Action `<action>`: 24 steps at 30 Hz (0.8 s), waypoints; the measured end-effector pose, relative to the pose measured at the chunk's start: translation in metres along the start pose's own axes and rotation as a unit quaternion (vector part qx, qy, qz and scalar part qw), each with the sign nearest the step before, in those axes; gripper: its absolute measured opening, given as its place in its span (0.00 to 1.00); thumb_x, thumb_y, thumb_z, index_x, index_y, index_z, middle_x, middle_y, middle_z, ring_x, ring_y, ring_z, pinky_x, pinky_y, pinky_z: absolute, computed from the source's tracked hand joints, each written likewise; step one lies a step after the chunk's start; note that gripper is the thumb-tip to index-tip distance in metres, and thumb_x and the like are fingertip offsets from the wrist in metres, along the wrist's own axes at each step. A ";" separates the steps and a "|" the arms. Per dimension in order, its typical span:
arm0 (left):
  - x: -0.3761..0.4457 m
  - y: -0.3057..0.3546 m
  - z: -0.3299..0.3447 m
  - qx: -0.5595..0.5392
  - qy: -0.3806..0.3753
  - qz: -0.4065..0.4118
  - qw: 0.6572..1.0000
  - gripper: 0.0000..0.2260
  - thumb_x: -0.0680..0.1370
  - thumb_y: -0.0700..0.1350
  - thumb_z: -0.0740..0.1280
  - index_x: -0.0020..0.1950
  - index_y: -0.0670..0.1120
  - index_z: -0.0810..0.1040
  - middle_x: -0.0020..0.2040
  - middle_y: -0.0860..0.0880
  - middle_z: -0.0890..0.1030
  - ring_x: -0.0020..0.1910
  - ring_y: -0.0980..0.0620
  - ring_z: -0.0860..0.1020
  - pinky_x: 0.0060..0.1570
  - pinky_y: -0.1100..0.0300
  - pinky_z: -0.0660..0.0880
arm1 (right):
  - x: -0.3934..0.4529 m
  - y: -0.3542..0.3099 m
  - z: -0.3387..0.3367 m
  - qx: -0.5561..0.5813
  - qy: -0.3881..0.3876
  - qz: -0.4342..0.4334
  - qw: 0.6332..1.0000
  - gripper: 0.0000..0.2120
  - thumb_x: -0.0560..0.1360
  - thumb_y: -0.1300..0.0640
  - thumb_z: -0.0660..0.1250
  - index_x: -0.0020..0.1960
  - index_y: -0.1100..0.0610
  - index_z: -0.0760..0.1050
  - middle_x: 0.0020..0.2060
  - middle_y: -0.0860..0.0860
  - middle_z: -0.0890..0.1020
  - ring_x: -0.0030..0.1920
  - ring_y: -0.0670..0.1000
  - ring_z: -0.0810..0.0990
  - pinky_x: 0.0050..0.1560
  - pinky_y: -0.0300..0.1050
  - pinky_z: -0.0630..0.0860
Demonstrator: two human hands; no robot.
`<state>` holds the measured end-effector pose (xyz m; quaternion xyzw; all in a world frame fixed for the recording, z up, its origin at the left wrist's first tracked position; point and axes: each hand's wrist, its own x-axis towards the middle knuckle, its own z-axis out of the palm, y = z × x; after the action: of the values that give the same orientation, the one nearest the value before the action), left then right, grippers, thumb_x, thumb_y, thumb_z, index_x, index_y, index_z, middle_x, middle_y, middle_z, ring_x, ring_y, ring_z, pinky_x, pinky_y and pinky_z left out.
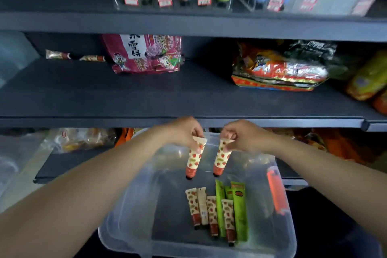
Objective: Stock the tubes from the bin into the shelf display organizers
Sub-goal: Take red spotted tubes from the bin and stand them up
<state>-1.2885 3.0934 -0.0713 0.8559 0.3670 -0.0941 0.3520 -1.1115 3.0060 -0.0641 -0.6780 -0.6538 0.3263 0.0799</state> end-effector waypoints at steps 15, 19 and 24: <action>-0.079 0.237 -0.177 0.201 0.195 0.191 0.941 0.11 0.68 0.46 0.76 0.47 0.47 0.80 0.37 0.58 0.77 0.37 0.59 0.74 0.40 0.64 0.71 | -0.146 -0.065 -0.244 -0.053 0.273 -0.071 0.958 0.07 0.69 0.59 0.74 0.47 0.54 0.81 0.42 0.47 0.84 0.39 0.43 0.79 0.44 0.38 0.73; -0.082 0.278 -0.208 0.197 0.261 0.218 0.920 0.09 0.69 0.46 0.75 0.45 0.49 0.79 0.36 0.58 0.77 0.35 0.60 0.74 0.36 0.67 0.68 | -0.163 -0.072 -0.294 -0.025 0.347 -0.098 0.932 0.10 0.69 0.64 0.73 0.48 0.55 0.79 0.42 0.47 0.84 0.43 0.45 0.81 0.49 0.38 0.76; -0.065 0.313 -0.233 0.152 0.360 0.221 0.894 0.09 0.71 0.44 0.74 0.48 0.42 0.82 0.40 0.51 0.79 0.39 0.55 0.75 0.36 0.64 0.68 | -0.164 -0.066 -0.332 0.010 0.413 -0.117 0.903 0.08 0.70 0.67 0.71 0.46 0.59 0.79 0.39 0.50 0.82 0.37 0.43 0.78 0.37 0.25 0.73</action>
<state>-1.1405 3.0619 0.2939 0.9332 0.2515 0.2457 0.0736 -0.9738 2.9659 0.2837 -0.6701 -0.6330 0.0117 0.3875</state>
